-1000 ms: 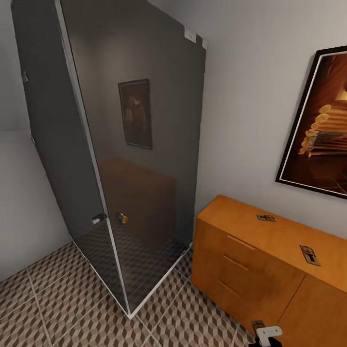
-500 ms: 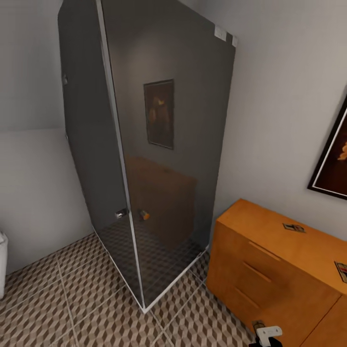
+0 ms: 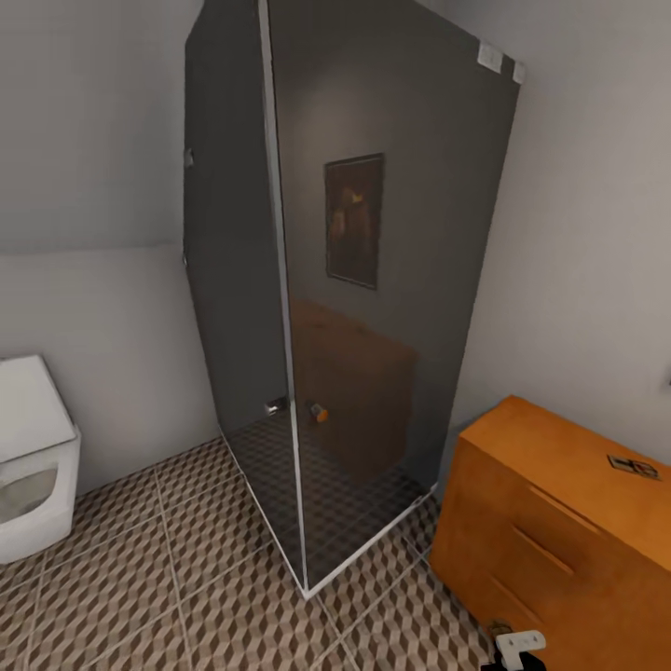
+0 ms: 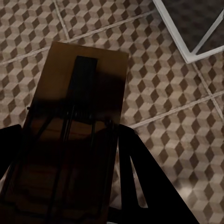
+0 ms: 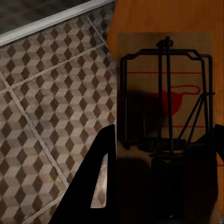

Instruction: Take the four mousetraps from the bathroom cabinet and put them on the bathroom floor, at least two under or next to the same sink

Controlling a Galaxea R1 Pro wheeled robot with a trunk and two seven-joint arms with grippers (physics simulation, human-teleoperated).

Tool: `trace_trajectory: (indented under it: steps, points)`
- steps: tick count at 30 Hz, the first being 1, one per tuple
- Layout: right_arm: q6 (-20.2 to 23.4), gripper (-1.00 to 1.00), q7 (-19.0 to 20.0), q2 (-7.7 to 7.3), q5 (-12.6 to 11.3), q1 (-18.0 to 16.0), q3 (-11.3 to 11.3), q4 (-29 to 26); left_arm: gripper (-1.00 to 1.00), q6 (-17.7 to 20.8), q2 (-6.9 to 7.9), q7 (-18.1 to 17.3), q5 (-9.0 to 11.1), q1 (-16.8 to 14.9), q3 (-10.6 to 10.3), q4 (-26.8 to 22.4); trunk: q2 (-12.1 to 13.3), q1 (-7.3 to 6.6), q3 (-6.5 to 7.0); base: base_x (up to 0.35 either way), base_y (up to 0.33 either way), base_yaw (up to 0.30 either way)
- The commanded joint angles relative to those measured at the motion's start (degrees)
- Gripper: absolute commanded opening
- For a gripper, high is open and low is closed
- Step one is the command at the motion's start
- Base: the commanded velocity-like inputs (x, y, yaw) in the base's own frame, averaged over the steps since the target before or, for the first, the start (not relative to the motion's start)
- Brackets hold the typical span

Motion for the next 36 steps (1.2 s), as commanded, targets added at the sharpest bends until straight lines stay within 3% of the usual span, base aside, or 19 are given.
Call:
trace_trajectory:
  steps: [1, 36]
  points:
    - [-0.38, -1.0, -0.05, 0.02, -0.38, -0.1, 0.5, 0.22, -1.0, -0.27, -0.04, 0.29, -0.18, -0.1, -0.36, 0.2, -0.14, 0.04, -0.13, 0.0, 0.0, 0.288]
    - [-0.38, -1.0, -0.05, 0.02, -0.39, -0.09, 0.5, 0.22, -1.0, 0.12, -0.1, -0.24, -0.19, -0.1, -0.48, 0.13, -0.14, 0.04, -0.13, 0.0, 0.0, 0.291]
